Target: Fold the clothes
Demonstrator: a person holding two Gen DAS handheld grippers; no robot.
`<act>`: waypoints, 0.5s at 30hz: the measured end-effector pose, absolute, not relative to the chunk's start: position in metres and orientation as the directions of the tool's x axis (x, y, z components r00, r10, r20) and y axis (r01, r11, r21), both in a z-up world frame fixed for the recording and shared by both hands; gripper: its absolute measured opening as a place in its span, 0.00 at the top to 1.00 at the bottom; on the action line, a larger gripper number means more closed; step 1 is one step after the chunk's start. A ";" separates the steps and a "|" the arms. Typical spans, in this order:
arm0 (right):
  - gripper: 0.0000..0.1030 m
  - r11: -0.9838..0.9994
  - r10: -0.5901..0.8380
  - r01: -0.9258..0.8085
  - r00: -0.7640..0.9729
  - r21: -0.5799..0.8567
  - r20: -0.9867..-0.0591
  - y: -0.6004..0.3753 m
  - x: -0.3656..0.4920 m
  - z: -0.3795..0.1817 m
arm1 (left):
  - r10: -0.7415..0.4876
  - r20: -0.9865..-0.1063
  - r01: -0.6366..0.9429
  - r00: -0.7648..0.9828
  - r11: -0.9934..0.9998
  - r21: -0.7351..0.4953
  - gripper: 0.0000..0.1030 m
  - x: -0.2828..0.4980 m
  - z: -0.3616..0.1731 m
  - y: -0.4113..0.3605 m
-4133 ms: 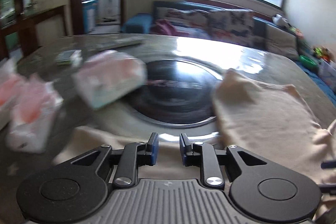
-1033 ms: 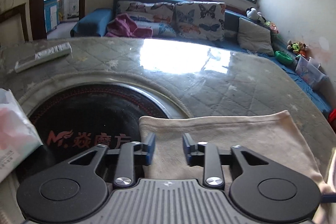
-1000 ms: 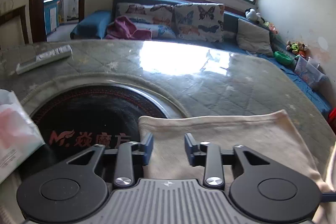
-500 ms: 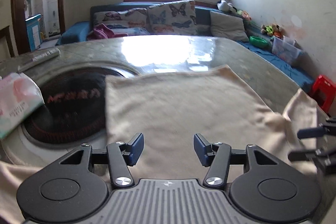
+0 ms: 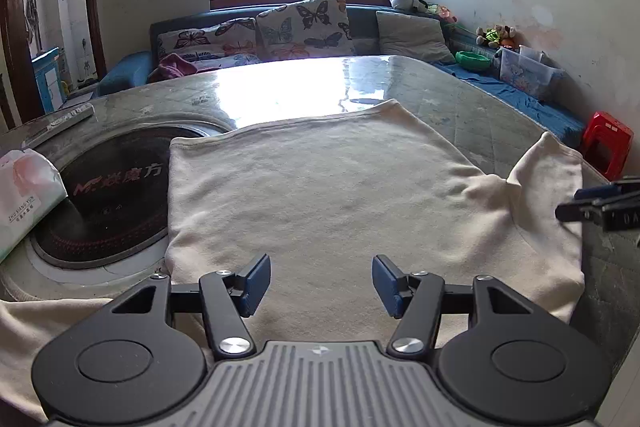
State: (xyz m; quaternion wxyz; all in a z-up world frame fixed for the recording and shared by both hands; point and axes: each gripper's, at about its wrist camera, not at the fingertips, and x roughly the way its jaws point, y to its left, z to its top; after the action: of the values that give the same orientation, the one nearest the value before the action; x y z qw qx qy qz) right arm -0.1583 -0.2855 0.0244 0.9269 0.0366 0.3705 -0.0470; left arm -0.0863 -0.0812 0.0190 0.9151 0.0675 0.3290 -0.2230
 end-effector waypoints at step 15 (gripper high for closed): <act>0.77 0.884 -0.301 0.461 0.681 0.072 -0.667 -0.389 -0.132 0.012 | -0.369 -0.635 0.473 0.679 0.881 -0.005 0.38 -0.089 0.023 -0.094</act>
State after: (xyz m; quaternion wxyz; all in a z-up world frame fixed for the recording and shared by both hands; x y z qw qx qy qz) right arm -0.1324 -0.3891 0.0117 0.9092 0.1178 0.3398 -0.2097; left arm -0.0893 -0.0941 0.0230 0.9128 0.0801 0.3274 -0.2306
